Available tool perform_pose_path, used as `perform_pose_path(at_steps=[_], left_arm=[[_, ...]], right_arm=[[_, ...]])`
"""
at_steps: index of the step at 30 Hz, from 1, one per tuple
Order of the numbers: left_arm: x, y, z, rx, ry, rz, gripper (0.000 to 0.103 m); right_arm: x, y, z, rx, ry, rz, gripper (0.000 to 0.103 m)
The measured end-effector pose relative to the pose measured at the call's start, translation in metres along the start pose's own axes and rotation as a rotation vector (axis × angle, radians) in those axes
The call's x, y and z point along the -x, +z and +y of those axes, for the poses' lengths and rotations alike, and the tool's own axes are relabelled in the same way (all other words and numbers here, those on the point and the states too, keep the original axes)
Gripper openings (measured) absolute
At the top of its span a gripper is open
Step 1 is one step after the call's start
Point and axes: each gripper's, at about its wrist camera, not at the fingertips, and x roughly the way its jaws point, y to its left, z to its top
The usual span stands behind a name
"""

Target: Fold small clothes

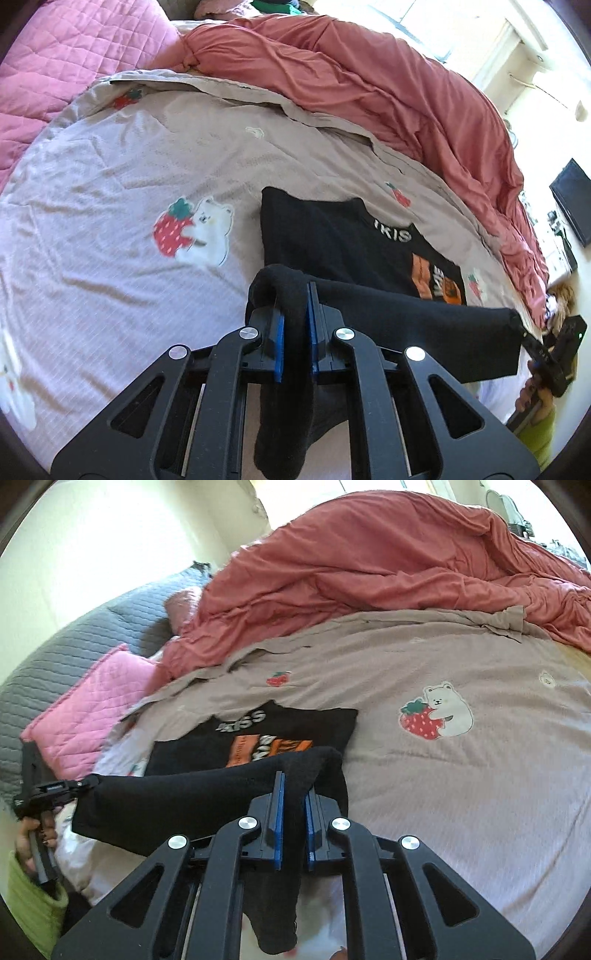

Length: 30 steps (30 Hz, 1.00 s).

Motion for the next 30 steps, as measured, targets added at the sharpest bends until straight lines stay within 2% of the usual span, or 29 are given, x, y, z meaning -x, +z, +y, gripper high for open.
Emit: perform_pose_path(at_steps=[5,9,11,12,13,14,15,16,19,23,28,30], left_arm=[[-0.035,0.009,0.001,0.036,0.037,0.006,0.004],[-0.055,0.004,0.012,0.066,0.031,0.018,0.005],[-0.056,-0.001,0.018,0.064,0.014,0.004,0.007],[-0.054,-0.003,0.019,0.065,-0.001,-0.008,0.009],[-0.051,-0.006,0.022,0.063,-0.012,-0.024,0.014],[-0.047,-0.008,0.023,0.061,-0.021,-0.039,0.017],[-0.04,-0.011,0.025,0.065,-0.041,-0.052,0.026],[-0.033,-0.014,0.027,0.07,-0.063,-0.062,0.034],[-0.011,-0.024,0.031,0.092,-0.111,-0.099,0.042],[0.005,-0.042,0.025,0.042,-0.116,-0.106,0.046],[-0.002,-0.062,0.02,0.003,-0.095,-0.026,0.06],[-0.011,-0.066,0.022,-0.004,-0.052,0.013,0.062]], right_arm=[[-0.037,0.002,-0.012,-0.036,-0.059,0.056,0.008],[-0.057,-0.004,-0.016,-0.018,-0.104,0.099,0.009],[-0.059,-0.006,-0.016,-0.012,-0.116,0.105,0.014],[-0.056,-0.007,-0.016,-0.01,-0.124,0.101,0.017],[-0.051,-0.008,-0.015,-0.003,-0.14,0.091,0.029],[-0.045,-0.009,-0.014,0.0,-0.144,0.083,0.044],[-0.037,-0.01,-0.014,-0.001,-0.142,0.064,0.048],[-0.031,-0.01,-0.013,-0.002,-0.138,0.053,0.048],[-0.01,-0.018,-0.011,0.001,-0.125,0.045,0.048],[0.008,-0.034,-0.005,0.007,-0.092,0.064,0.048],[0.009,-0.049,0.003,0.007,-0.06,0.11,0.048],[0.003,-0.052,0.005,-0.004,-0.048,0.128,0.055]])
